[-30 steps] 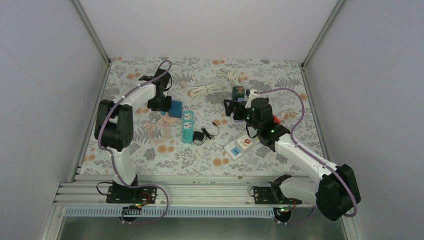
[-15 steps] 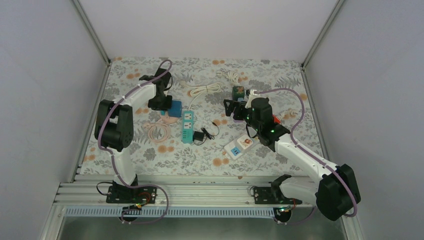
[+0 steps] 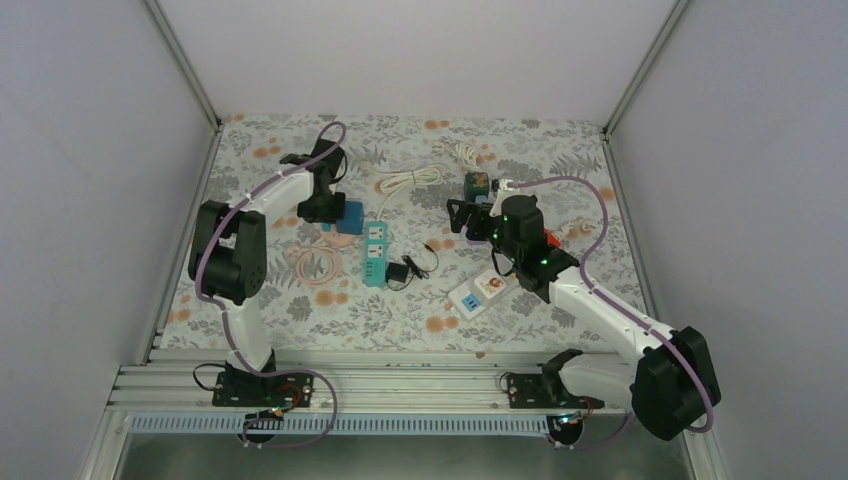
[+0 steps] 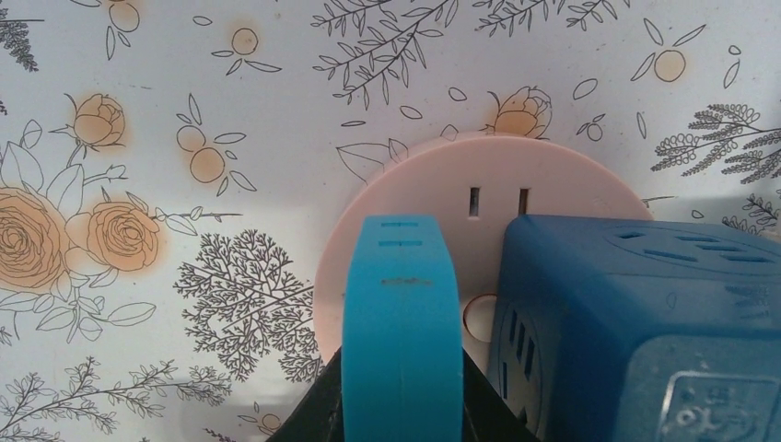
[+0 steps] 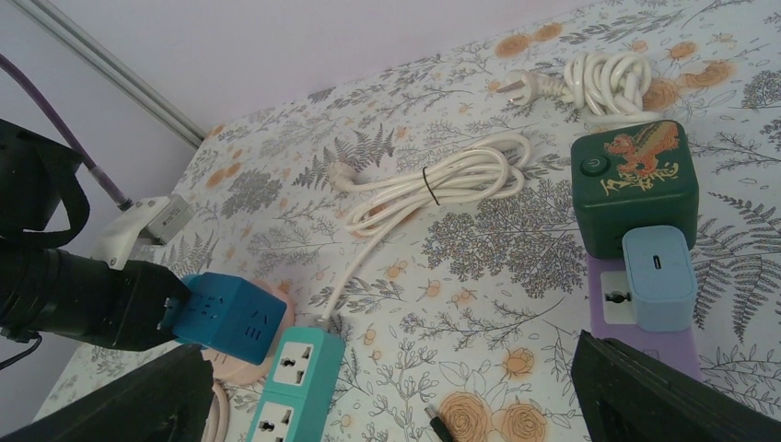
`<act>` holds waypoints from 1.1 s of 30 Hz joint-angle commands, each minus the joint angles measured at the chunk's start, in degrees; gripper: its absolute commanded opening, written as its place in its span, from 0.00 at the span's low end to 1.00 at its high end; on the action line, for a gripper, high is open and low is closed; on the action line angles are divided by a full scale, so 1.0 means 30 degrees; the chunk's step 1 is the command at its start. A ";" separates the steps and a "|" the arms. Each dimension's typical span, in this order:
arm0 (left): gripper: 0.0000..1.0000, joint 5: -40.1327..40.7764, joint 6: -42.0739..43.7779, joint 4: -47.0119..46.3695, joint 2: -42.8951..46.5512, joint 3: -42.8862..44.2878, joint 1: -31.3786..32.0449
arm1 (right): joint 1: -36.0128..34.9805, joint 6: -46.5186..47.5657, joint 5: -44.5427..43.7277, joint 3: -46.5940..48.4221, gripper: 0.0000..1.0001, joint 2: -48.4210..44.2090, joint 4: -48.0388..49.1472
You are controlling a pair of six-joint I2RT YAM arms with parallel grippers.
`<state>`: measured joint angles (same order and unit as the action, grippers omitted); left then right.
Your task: Insert the plug
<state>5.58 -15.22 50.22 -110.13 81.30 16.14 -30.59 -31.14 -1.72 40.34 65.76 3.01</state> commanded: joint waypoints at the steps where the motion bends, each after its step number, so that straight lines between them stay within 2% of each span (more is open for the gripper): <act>1: 0.02 0.1201 -0.0335 -0.0098 -0.2502 -0.1955 -0.0674 | 0.0151 0.0065 -0.0159 -0.0322 1.00 0.0110 0.0566; 4: 0.04 0.0946 -0.0280 0.0049 -0.2049 -0.1512 -0.0772 | 0.0174 0.0038 -0.0136 -0.0321 1.00 0.0125 0.0571; 6: 0.16 0.0822 -0.0390 0.0421 -0.1444 -0.0826 -0.0808 | 0.0177 0.0055 -0.0085 -0.0270 1.00 0.0162 0.0514; 8: 0.34 0.0457 -0.0410 0.0804 -0.0742 -0.0021 -0.0795 | 0.0162 0.0057 0.0032 -0.0208 1.00 0.0225 0.0455; 10: 0.46 0.0245 -0.0404 0.1220 -0.0033 0.0748 -0.0823 | 0.0158 0.0173 0.0283 -0.0144 1.00 0.0291 0.0381; 12: 0.51 0.0188 -0.0326 0.1689 0.0668 0.1484 -0.0815 | 0.0161 0.0458 0.0742 0.0005 1.00 0.0337 0.0343; 16: 0.55 0.0554 -0.0313 0.2161 0.2162 0.1817 -0.0824 | 0.0160 0.0816 0.1521 0.0345 1.00 0.0600 0.0084; 21: 0.55 0.0532 -0.0591 0.1114 0.5584 -0.0006 -0.0823 | -0.0214 0.1686 0.1974 0.1337 1.00 0.1695 -0.1074; 23: 0.55 0.0220 -0.0488 -0.0671 0.7607 -0.1789 -0.0823 | -0.0637 0.2038 0.1925 0.1989 1.00 0.2353 -0.1753; 26: 0.64 -0.1412 -0.0647 -0.4026 1.1294 -0.4496 -0.0812 | -0.1784 0.2413 0.1612 0.3042 0.99 0.3620 -0.2813; 29: 0.68 -0.2558 -0.0885 -0.6981 1.4545 -0.6943 -0.0802 | -0.2793 0.2824 0.1486 0.3811 0.97 0.5005 -0.3596; 33: 0.72 -0.3080 -0.0492 -0.9787 1.7629 -0.9321 -0.0805 | -0.3927 0.5652 0.3566 0.4603 0.92 0.6883 -0.5161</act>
<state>-0.10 -17.30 33.54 -63.11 58.24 13.72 -39.64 -23.03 3.95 51.51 82.08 -6.20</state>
